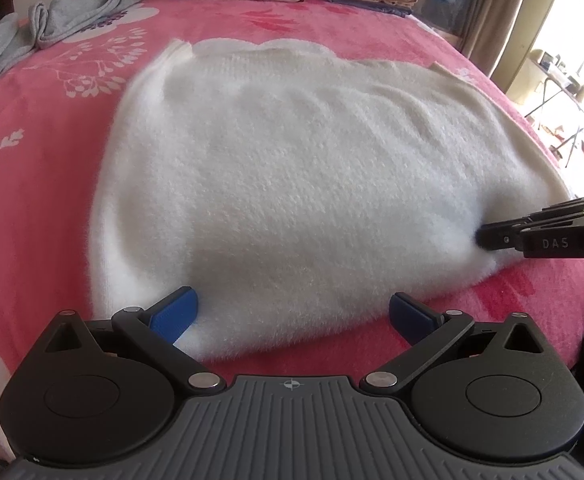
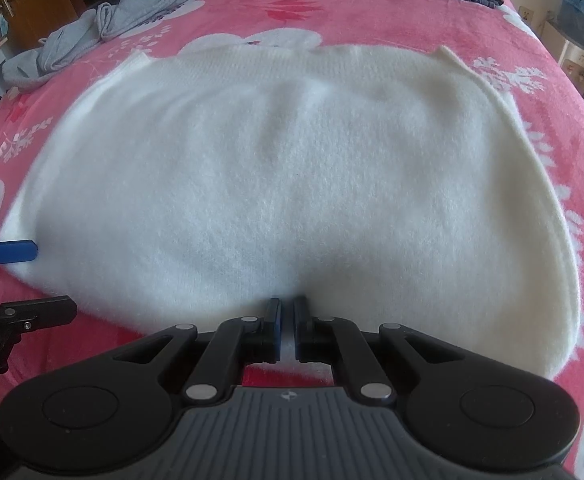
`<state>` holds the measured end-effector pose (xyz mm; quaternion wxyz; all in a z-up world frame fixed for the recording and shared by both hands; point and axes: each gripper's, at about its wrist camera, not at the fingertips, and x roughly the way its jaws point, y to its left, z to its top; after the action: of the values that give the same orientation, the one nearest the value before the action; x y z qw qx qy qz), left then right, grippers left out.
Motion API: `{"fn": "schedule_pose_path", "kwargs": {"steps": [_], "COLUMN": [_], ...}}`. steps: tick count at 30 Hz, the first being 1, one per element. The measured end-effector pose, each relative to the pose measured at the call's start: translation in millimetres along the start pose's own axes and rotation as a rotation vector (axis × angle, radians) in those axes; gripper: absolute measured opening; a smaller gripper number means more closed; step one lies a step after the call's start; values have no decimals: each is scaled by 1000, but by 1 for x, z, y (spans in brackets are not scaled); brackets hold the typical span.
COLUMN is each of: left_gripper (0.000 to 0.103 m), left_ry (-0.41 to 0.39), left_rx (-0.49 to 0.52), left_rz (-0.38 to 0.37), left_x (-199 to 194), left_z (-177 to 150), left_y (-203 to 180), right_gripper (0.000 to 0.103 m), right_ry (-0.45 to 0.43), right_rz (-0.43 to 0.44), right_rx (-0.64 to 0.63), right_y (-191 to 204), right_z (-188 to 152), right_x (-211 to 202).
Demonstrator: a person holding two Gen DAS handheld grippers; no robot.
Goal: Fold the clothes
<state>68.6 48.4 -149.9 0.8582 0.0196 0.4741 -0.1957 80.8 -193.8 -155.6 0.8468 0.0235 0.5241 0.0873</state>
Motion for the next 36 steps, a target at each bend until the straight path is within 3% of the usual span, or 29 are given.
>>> {"fn": "schedule_pose_path", "kwargs": {"steps": [9, 36], "left_gripper": [103, 103], "left_ry": [-8, 21], "left_rx": [-46, -26], "left_rz": [-13, 70], "left_x": [-2, 2], "left_z": [0, -1], "left_y": [4, -4], "right_gripper": [6, 6], "right_ry": [-1, -8], "right_rz": [-3, -7], "right_rx": [-1, 4], "right_y": [0, 0], "right_z": [-1, -3], "right_x": [-1, -2]}}
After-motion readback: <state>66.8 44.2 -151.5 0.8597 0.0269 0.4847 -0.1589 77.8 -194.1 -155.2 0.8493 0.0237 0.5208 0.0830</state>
